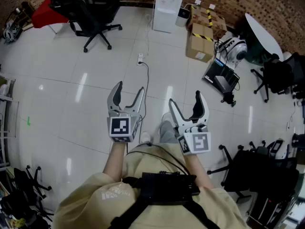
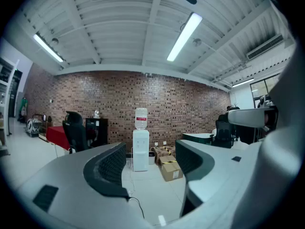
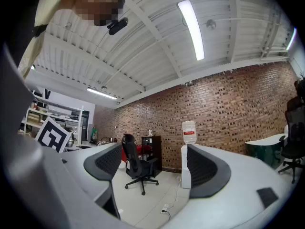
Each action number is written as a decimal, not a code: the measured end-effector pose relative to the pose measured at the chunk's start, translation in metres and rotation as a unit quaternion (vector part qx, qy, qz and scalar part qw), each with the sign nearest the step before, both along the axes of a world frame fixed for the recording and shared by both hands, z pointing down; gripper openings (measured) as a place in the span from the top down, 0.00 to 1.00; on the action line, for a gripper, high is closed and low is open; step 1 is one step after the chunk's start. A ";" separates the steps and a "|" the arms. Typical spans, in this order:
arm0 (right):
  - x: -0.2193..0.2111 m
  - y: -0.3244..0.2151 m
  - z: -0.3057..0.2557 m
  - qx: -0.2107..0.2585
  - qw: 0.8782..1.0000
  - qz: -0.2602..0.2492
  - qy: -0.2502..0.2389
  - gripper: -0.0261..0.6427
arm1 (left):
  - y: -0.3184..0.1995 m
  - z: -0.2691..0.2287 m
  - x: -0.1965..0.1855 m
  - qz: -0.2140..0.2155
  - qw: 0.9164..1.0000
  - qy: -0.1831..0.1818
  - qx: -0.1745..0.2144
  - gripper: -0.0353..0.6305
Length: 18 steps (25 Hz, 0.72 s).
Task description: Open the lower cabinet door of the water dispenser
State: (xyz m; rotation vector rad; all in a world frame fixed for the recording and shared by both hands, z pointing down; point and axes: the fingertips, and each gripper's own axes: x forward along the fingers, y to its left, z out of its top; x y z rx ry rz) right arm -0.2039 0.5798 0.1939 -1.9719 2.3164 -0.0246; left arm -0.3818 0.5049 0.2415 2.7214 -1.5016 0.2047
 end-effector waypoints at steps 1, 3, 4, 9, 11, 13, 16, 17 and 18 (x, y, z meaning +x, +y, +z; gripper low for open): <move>0.007 -0.004 0.003 -0.001 1.000 0.005 -0.006 0.30 | -0.004 -0.002 0.007 0.006 1.000 -0.001 -0.002 0.47; 0.022 -0.015 0.010 -0.004 1.000 0.013 -0.018 0.30 | -0.011 -0.005 0.021 0.013 1.000 0.000 -0.003 0.47; 0.030 -0.022 0.012 -0.005 1.000 0.014 -0.025 0.30 | -0.016 -0.007 0.026 0.012 1.000 0.004 -0.001 0.47; 0.065 -0.074 0.016 0.000 0.998 -0.006 -0.060 0.30 | -0.049 -0.019 0.055 0.000 1.000 0.023 0.013 0.47; 0.078 -0.095 0.016 0.001 0.998 -0.015 -0.064 0.30 | -0.067 -0.024 0.067 -0.006 0.999 0.028 0.018 0.47; 0.089 -0.114 0.015 0.004 0.998 -0.025 -0.064 0.30 | -0.085 -0.026 0.080 -0.012 0.999 0.031 0.018 0.47; 0.112 -0.138 0.015 0.006 0.998 -0.035 -0.059 0.30 | -0.112 -0.028 0.104 -0.016 0.999 0.023 0.022 0.47; 0.121 -0.146 0.017 0.004 0.997 -0.036 -0.061 0.30 | -0.120 -0.027 0.112 -0.017 0.999 0.020 0.023 0.47; 0.129 -0.153 0.019 0.001 0.997 -0.037 -0.065 0.30 | -0.128 -0.026 0.119 -0.019 0.999 0.018 0.023 0.47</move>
